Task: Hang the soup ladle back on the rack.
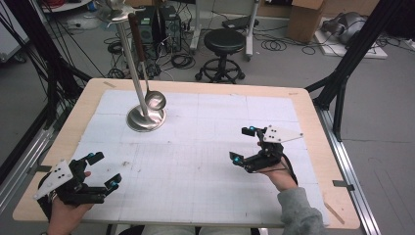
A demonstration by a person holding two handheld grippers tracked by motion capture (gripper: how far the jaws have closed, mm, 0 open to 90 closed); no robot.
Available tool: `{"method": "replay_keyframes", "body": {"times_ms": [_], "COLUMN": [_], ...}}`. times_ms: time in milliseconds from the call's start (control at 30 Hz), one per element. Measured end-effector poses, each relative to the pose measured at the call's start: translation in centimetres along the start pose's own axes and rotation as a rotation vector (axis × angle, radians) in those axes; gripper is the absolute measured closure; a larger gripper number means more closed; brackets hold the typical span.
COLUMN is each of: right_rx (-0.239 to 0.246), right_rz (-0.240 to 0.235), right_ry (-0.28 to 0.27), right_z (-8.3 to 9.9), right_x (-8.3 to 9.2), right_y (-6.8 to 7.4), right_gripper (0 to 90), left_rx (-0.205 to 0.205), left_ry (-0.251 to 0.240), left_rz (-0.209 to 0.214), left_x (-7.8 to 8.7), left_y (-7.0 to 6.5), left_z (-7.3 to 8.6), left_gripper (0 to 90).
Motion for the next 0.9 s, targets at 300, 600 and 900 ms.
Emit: {"method": "replay_keyframes", "body": {"times_ms": [300, 600, 900], "right_rx": [-0.019, -0.050, -0.086], "right_rz": [0.047, 0.132, 0.169], "right_ry": [-0.016, -0.082, -0.066], "right_z": [1.3, 2.7, 4.0], "right_x": [1.6, 3.8, 4.8], "right_y": [0.1, 0.5, -0.2], "right_gripper": [0.0, 0.0, 0.0], "left_rx": [-0.001, -0.012, -0.004], "left_ry": [0.009, 0.010, 0.013], "left_rz": [0.009, 0.011, 0.018], "left_x": [-0.4, -0.7, -1.5], "left_y": [0.1, 0.0, 0.1], "left_z": [0.2, 0.2, 0.4], "left_gripper": [1.8, 1.8, 1.8]}}
Point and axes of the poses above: each handheld gripper's, and its own axes: x roughly backward along the jaws, z roughly out of its underside, y roughly to its left, the point moved 2 cm from there along -x, roughly forward along the jaws, and after that the axes turned 11 degrees about -x, right-handed, at the moved point
